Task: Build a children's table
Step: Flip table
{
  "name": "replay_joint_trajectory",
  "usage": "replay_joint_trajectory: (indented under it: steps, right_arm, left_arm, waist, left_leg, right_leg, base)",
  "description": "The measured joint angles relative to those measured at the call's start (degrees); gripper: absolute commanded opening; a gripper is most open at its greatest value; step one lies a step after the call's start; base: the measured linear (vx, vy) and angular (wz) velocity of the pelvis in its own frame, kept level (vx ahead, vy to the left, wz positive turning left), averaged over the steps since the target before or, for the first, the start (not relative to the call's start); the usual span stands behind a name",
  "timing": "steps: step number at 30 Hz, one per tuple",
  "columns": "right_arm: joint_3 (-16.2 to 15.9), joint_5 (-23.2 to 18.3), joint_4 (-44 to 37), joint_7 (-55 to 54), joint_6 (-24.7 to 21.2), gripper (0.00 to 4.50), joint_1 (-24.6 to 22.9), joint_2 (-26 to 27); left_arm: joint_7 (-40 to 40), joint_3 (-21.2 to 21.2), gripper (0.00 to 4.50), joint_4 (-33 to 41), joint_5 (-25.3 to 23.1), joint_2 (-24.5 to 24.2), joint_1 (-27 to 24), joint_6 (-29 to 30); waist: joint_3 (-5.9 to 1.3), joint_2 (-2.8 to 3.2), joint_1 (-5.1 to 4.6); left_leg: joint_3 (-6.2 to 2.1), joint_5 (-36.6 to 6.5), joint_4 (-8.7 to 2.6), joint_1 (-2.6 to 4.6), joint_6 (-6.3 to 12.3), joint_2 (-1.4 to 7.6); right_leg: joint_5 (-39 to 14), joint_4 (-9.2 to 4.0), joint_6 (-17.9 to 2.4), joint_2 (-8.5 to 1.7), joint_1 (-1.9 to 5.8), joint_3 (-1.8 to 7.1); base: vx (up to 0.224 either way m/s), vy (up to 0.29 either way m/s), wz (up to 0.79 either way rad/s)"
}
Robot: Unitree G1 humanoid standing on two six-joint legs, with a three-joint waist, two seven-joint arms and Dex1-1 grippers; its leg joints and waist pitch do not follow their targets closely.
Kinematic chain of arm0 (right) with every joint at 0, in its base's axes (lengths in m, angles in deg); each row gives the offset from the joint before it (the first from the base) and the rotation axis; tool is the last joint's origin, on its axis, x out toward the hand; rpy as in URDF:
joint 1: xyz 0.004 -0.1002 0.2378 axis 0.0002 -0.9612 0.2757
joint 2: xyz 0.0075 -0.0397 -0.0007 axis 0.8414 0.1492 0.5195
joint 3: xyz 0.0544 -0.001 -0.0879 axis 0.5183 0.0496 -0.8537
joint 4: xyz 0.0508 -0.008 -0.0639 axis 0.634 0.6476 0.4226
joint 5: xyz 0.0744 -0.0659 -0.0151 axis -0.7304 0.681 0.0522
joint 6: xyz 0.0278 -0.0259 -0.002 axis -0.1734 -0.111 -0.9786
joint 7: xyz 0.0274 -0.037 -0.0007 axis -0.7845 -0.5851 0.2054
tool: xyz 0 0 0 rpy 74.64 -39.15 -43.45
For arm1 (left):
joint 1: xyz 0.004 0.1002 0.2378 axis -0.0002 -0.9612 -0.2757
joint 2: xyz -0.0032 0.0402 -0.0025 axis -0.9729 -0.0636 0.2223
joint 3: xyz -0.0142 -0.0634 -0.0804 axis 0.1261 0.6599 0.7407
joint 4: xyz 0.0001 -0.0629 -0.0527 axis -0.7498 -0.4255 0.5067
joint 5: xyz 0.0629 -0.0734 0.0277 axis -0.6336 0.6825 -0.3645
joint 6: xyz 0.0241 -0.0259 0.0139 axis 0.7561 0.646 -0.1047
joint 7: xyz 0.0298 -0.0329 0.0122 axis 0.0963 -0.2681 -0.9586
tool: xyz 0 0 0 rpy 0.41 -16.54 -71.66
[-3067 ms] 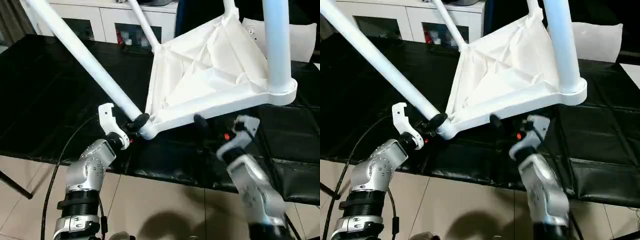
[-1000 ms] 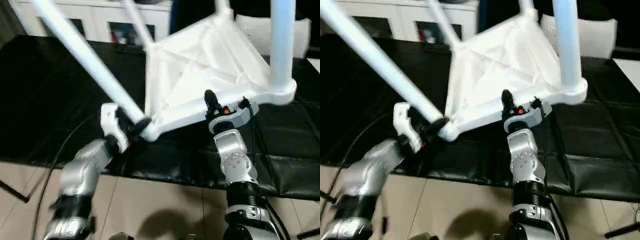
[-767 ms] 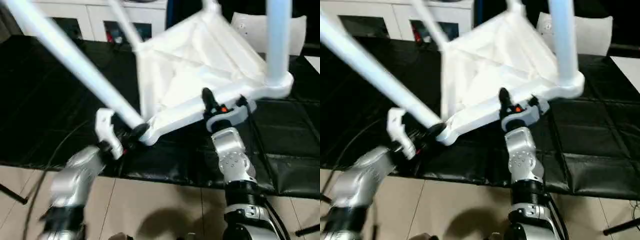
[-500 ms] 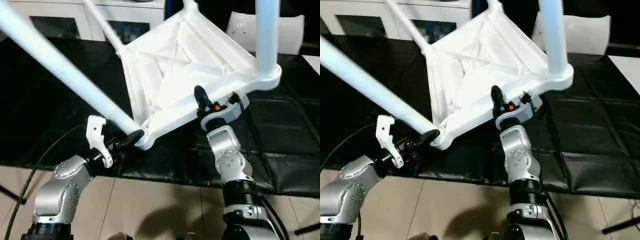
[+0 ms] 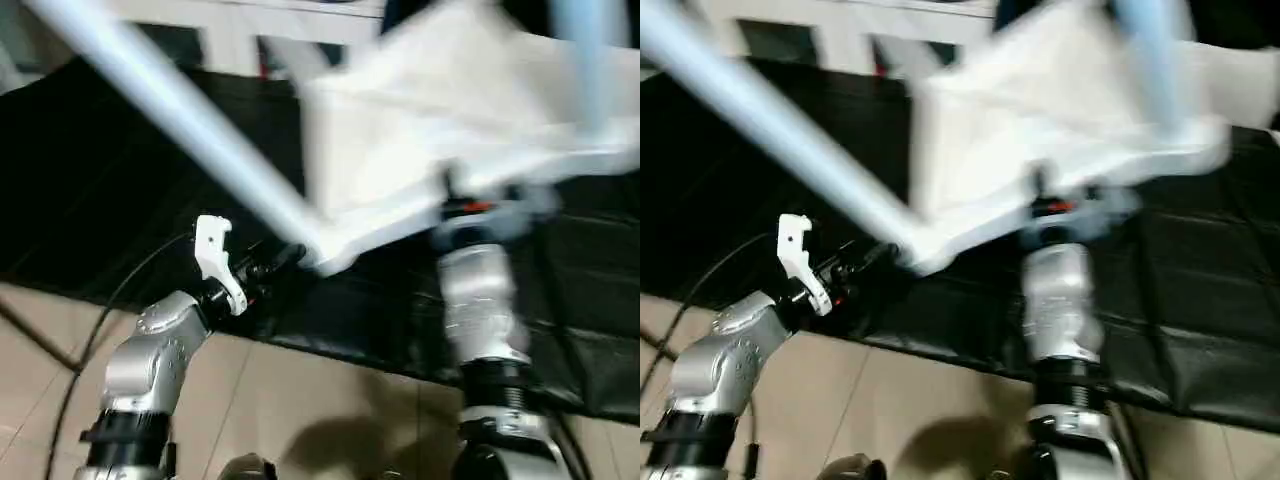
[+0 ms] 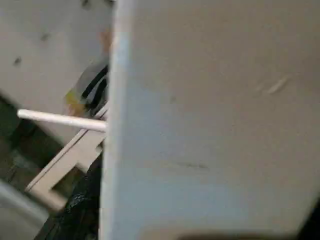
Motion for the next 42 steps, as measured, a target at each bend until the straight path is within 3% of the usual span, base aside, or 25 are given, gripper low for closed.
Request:
replay_joint_trajectory:
  steps: [5,9,11,15,22,33,42]
  right_arm:
    - [2.79,-0.15,0.0,-2.01,2.1,2.02,-0.09,-0.22]
    - [2.65,0.53,-0.17,-2.91,3.17,2.02,-0.62,-0.84]
    - [2.18,2.22,-1.67,-3.48,3.09,2.02,-1.43,-1.84]
    - [1.67,5.78,-4.36,-6.34,2.59,2.02,-1.86,-3.47]
    - [-1.78,10.09,-8.7,-8.47,-1.45,2.02,-2.61,-7.3]
    - [-7.44,14.93,-13.56,-7.17,-8.05,2.02,-2.72,-12.64]
    - [-12.66,21.47,-16.86,-6.76,-12.55,2.01,-2.71,-16.4]
  left_arm:
    - [6.99,-1.81,3.67,-2.73,1.63,-0.73,1.22,-1.33]
    - [8.98,-2.99,3.97,-2.47,1.21,-2.7,0.88,-1.75]
    - [10.45,-3.92,4.12,1.14,0.8,-5.26,-1.29,-1.71]
    - [11.0,-4.0,4.45,6.52,0.39,-7.64,-3.82,-1.21]
    - [9.52,-4.21,4.5,19.27,-0.99,-12.45,-4.41,-0.22]
    - [7.12,-5.29,4.5,25.35,-6.0,-17.87,2.96,1.6]
    - [6.12,-6.69,4.5,25.42,-14.01,-24.09,10.62,-2.85]
  waist:
    - [0.01,0.03,-1.24]
    - [0.04,0.09,-2.77]
    - [0.07,0.16,-3.25]
    - [0.07,0.17,-3.26]
    - [0.06,0.18,-3.38]
    - [0.02,0.07,-3.26]
    - [-0.01,-0.09,-2.93]
  left_leg:
    - [0.42,0.1,0.12,0.0,0.34,-0.16]
    - [0.46,0.22,0.11,0.01,0.42,-0.13]
    - [0.46,0.23,0.1,0.0,0.42,-0.13]
    - [0.51,0.26,0.12,-0.01,0.47,-0.13]
    - [0.72,0.32,0.18,0.07,0.58,-0.13]
    - [0.9,0.41,0.29,0.07,0.7,-0.13]
    - [0.94,0.41,0.37,0.04,0.72,-0.11]
  right_leg:
    - [0.32,0.0,0.43,-0.37,-0.12,0.17]
    - [0.45,0.04,0.42,-0.37,-0.16,0.17]
    - [0.46,0.06,0.41,-0.36,-0.17,0.16]
    - [0.47,0.04,0.41,-0.38,-0.16,0.17]
    - [0.56,0.05,0.51,-0.46,-0.09,0.22]
    - [0.68,0.06,0.6,-0.58,0.01,0.22]
    - [0.7,0.08,0.64,-0.62,0.02,0.2]
  base:
    - [0.0,0.0,0.0]
    - [0.0,0.0,0.0]
    - [0.0,0.0,0.0]
    - [0.0,0.0,0.0]
    - [0.0,0.0,0.0]
    - [0.0,0.0,0.0]
    - [0.0,0.0,0.0]
